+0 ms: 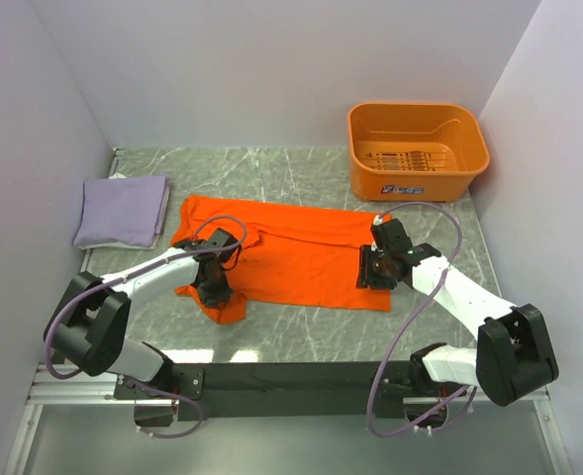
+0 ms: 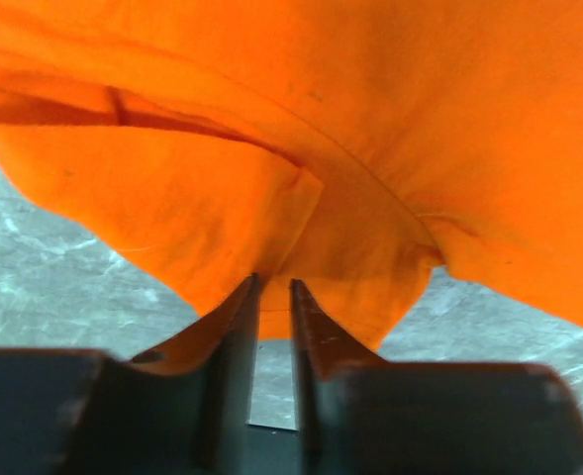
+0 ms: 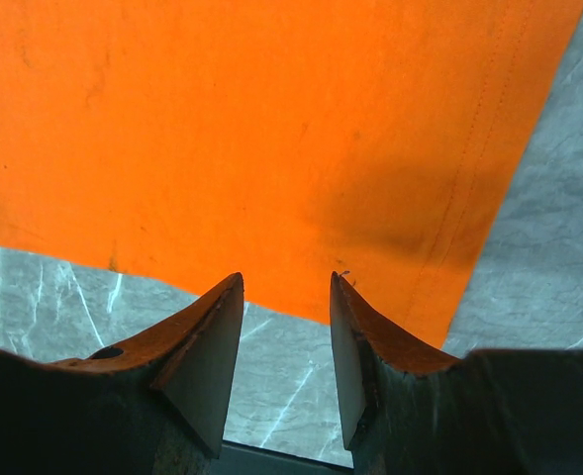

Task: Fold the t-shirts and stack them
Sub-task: Fold the tshirt

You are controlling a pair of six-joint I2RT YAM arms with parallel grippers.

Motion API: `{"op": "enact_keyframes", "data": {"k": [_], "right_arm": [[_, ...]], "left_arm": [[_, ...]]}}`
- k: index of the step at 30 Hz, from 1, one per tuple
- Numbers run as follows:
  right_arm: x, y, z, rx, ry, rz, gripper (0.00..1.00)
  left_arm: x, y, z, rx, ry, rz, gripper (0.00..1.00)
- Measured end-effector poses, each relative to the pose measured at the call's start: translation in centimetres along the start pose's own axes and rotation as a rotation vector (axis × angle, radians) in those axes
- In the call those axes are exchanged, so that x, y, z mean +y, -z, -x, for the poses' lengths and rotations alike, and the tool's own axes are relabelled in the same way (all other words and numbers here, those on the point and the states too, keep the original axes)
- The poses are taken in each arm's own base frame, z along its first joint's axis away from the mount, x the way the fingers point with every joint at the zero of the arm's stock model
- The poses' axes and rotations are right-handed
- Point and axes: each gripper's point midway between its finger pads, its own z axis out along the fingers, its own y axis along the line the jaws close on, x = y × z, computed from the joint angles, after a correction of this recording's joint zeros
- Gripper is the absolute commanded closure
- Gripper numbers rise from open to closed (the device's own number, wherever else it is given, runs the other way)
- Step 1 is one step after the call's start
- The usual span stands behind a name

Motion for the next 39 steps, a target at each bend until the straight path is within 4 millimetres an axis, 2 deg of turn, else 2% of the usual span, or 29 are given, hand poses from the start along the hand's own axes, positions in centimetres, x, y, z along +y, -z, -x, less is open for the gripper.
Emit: {"op": "enact_keyframes", "data": {"k": [3,8,10,11,15,20,23,27,31,35,39], "right_arm": [[-0.1,-0.2,-0.1,0.008,0.0,-0.003,0.53],[0.0,-0.2,-0.2,0.011,0.004,0.0,0.53],[0.1,-0.2,-0.2,0.013,0.008,0.005,0.53],[0.1,-0.1,-0.2,0.013,0.01,0.007,0.53],[0.4,0.0,-0.2,0.012,0.021,0.026,0.52],[0.9,0.4,0.1,-0.008,0.03,0.049,0.52],[1.1,0.7,0.4,-0.025,0.033,0.06,0.53],[1.3,1.0,0.7,-0.042,0.036,0.074,0.53],[1.5,1.2,0.8,-0.05,0.037,0.084,0.53],[1.6,1.2,0.8,-0.049,0.04,0.088,0.52],[1.7,1.2,0.9,-0.051,0.041,0.092,0.53]], "left_arm": [[0.4,0.0,-0.1,0.002,0.0,0.016,0.88],[1.3,0.4,-0.4,-0.004,0.018,0.045,0.91],[1.8,0.7,-0.5,-0.01,0.029,0.053,0.84],[2.0,1.0,-0.4,-0.016,0.031,0.057,0.76],[2.0,2.1,0.5,-0.067,0.044,0.049,0.62],[0.1,2.6,3.2,-0.114,0.036,0.063,0.6],[-0.6,1.4,4.1,-0.116,0.025,0.102,0.6],[0.0,-0.2,4.0,-0.093,0.0,0.173,0.62],[0.5,-1.1,3.8,-0.078,-0.017,0.214,0.69],[0.7,-1.2,4.0,-0.086,-0.022,0.228,0.86],[1.2,-1.0,3.8,-0.081,-0.018,0.248,0.96]]}}
